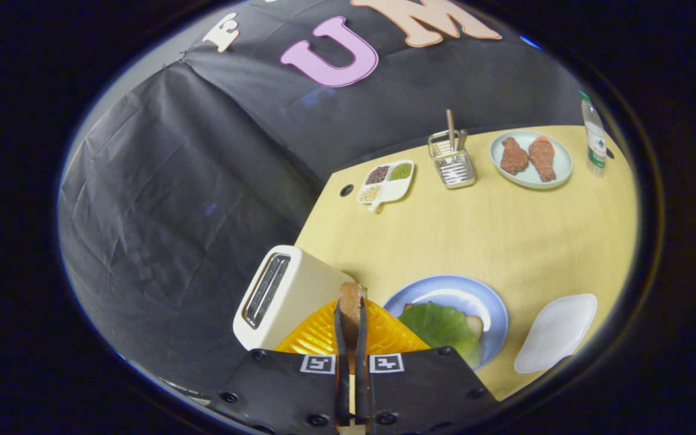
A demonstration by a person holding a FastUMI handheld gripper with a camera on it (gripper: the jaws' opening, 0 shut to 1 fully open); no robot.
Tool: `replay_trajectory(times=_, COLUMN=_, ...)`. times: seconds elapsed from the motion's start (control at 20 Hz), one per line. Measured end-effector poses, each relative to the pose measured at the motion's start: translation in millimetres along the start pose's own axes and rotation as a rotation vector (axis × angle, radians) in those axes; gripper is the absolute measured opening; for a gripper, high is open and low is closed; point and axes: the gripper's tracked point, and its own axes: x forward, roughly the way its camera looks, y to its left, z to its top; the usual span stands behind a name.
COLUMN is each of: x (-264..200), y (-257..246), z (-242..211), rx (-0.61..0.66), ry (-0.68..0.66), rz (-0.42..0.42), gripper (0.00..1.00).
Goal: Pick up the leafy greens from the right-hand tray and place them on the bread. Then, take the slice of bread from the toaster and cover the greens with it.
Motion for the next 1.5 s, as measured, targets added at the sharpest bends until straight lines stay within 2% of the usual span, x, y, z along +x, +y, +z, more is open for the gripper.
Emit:
replay_trajectory(times=0.3, x=5.5, y=-28.0, z=-15.5, rx=0.077, ry=0.021, rz=0.001, gripper=0.07)
replay_trajectory(times=0.55, x=11.9, y=-57.4, z=-27.3, rx=0.101, ry=0.038, rz=-0.041, gripper=0.07)
replay_trajectory(times=1.1, x=12.6, y=-113.1, z=-52.5, rx=0.064, ry=0.082, rz=-0.159, gripper=0.11)
replay_trajectory(times=1.2, x=12.7, y=-121.7, z=-56.5, rx=0.044, ry=0.096, rz=-0.18, gripper=0.26)
replay_trajectory(times=1.3, x=11.3, y=-127.2, z=-60.0, rx=0.035, ry=0.104, rz=-0.192, gripper=0.26)
replay_trajectory(times=1.5, x=7.1, y=-140.2, z=-63.3, rx=-0.021, ry=0.106, rz=-0.224, gripper=0.63)
